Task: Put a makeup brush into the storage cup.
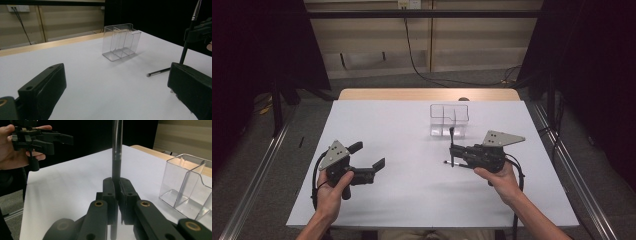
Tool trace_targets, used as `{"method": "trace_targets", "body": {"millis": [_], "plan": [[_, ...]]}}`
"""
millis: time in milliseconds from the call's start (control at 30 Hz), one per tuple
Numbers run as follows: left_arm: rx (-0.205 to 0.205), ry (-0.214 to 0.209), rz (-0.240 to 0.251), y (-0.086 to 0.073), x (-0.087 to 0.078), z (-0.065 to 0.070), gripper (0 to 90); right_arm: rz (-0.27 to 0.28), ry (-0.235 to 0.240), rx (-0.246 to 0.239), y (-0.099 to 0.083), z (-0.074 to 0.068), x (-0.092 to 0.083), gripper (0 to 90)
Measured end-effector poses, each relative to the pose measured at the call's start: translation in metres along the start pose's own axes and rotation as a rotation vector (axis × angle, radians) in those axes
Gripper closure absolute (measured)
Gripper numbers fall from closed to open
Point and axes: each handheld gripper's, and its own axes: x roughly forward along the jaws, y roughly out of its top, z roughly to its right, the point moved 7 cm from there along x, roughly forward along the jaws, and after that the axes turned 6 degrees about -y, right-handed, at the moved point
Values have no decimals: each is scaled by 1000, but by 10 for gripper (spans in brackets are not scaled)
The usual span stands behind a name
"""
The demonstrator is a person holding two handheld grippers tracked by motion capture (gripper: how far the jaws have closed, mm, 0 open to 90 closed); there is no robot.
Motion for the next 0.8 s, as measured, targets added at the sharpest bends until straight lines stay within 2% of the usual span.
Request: {"method": "trace_targets", "body": {"millis": [67, 100, 200, 267, 333, 400, 467, 600, 733, 800], "plan": [[-4, 15, 15, -2, -4, -1, 20, 2, -6, 4, 1, 1, 1, 844], [-20, 14, 30, -3, -6, -1, 20, 3, -8, 3, 1, 2, 1, 844], [-19, 26, 32, -8, -13, -3, 20, 9, -16, 17, 2, 6, 1, 844], [-37, 21, 35, -12, -16, -4, 20, 15, -24, 24, 3, 10, 2, 844], [-15, 49, 37, -16, -20, -7, 20, 20, -32, 22, 5, 12, 1, 844], [-35, 42, 39, -21, -22, -10, 21, 28, -40, 21, 9, 15, 1, 843], [-36, 64, 38, -26, -26, -13, 21, 39, -48, 20, 13, 18, 2, 844], [-61, 79, 38, -33, -36, -18, 21, 53, -56, 23, 20, 23, 3, 843], [-51, 79, 40, -32, -38, -19, 22, 59, -61, 28, 22, 28, 8, 843], [-39, 75, 23, -34, -37, -20, 21, 59, -62, 22, 24, 30, 11, 843]]}}
